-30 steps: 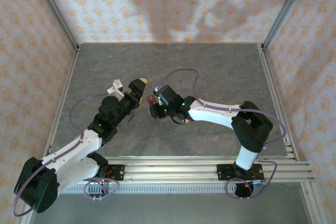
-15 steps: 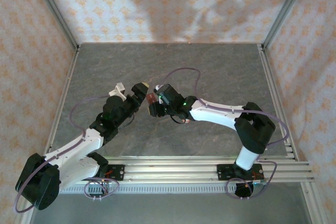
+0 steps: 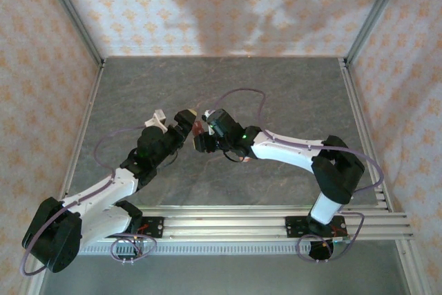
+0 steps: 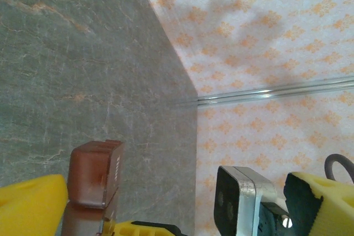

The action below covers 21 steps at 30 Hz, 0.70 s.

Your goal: Sort the pills into containers

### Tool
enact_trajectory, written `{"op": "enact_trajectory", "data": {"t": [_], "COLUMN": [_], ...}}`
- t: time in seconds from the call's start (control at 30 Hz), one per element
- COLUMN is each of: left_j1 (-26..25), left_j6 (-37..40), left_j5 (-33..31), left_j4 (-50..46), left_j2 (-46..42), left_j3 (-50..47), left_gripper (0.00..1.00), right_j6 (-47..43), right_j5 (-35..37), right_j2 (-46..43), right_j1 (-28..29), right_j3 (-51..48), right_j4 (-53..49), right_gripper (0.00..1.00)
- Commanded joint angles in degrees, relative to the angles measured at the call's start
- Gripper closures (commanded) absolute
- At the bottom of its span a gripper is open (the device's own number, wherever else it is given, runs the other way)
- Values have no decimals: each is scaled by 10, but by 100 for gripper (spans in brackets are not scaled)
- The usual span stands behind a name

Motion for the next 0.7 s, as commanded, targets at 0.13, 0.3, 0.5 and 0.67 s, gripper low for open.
{"op": "enact_trajectory", "data": {"t": [0.13,0.3,0.5,0.67], "left_j1": [-6,-8,-11,-14], "left_j6": [-9,-10,-12,-10], "left_j5": [8,7,6,3], "left_j4": [32,34,44,45], "left_j2": [4,5,13,17], "left_j3": [-1,-1,1,3], "left_gripper": [1,1,1,1], "right_j6": [10,13,15,16], "right_j5": [-7,-12,-18,-22], "right_j2": [1,6,13,17], "right_j1": [1,1,1,1], "right_j3": [-2,-1,1,-4], "right_j4": [23,26,27,32], "right_gripper": [60,60,60,60]}}
